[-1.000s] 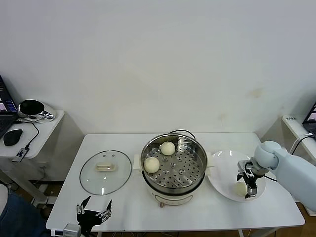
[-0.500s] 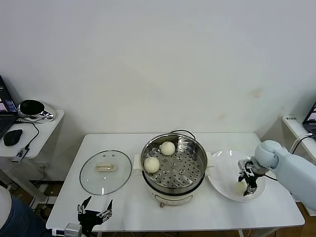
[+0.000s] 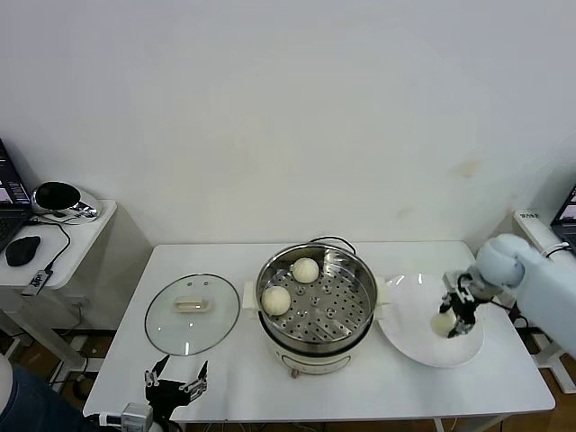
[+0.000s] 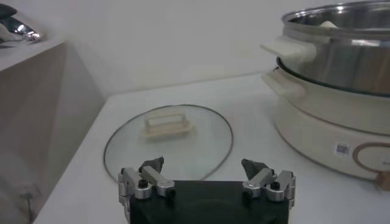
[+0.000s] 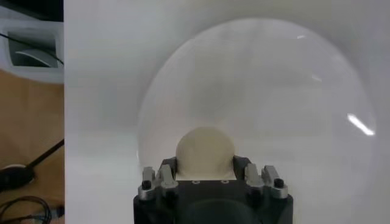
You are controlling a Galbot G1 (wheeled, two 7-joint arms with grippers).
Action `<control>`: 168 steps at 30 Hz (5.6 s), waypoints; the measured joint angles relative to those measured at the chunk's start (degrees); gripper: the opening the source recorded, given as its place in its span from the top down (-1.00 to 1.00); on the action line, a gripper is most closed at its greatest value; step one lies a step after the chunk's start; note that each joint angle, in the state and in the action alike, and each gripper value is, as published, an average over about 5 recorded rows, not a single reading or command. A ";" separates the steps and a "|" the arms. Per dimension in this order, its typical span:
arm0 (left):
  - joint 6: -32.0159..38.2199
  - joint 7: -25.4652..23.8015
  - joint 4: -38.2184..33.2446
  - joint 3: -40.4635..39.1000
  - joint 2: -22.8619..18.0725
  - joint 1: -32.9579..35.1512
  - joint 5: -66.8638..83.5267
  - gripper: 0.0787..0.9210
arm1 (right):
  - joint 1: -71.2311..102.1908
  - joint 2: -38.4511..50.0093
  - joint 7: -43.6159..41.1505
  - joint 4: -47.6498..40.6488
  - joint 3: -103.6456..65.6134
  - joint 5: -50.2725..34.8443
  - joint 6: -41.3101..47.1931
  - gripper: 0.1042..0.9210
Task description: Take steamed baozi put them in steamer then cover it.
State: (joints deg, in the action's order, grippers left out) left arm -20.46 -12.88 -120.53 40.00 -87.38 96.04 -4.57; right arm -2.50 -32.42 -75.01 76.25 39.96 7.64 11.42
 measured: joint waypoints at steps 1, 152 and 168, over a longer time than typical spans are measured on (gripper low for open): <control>0.06 0.13 -0.04 0.09 0.03 -0.03 -0.04 -0.77 | -2.14 -0.42 -0.29 0.01 1.13 -0.94 -0.08 -0.14; 0.67 0.21 -0.88 0.71 -2.60 2.95 -0.41 -0.77 | 14.31 -7.82 9.51 -20.37 -16.98 17.52 -13.19 -0.76; 0.31 0.21 -0.02 0.99 -2.52 2.13 -0.43 -0.77 | 14.28 -10.46 10.27 -24.53 -16.43 20.46 -14.45 -0.76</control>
State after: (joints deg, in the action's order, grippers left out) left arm -20.16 -12.67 -120.55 40.99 -89.90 98.16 -4.99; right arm 11.78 -42.87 -64.74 51.72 23.53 28.10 -3.03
